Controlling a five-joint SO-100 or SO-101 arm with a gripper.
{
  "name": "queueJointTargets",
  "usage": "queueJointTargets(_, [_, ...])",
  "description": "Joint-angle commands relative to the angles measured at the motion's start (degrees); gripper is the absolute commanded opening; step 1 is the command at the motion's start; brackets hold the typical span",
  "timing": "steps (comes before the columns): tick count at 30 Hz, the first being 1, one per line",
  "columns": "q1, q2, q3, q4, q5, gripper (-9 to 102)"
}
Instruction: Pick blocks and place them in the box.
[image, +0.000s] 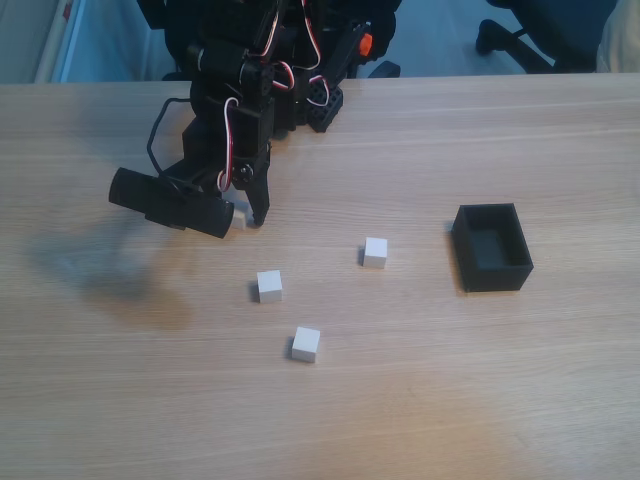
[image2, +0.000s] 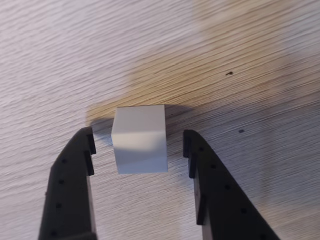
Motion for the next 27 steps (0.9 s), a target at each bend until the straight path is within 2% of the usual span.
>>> queueJointTargets(1, [-0.1,-0.4,-2.5,-1.3,0.8,18])
queueJointTargets(4, [-0.2,-1.0,-2.5,-1.6,1.3,18])
queueJointTargets(8, [-0.5,-1.1,-2.4,-1.9,2.4,9])
queueJointTargets(11, [-0.8,-1.1,-2.3,-1.8,2.5,10])
queueJointTargets(14, [-1.0,-1.1,-2.3,-0.7,1.8,8])
queueJointTargets(17, [-1.5,-0.3,-2.3,0.8,1.5,1])
queueJointTargets(19, [-2.0,1.1,-2.4,2.3,1.5,0])
queueJointTargets(23, [-5.4,6.0,-3.0,5.3,2.5,0])
queueJointTargets(27, [-12.6,13.9,-3.5,8.3,4.0,0])
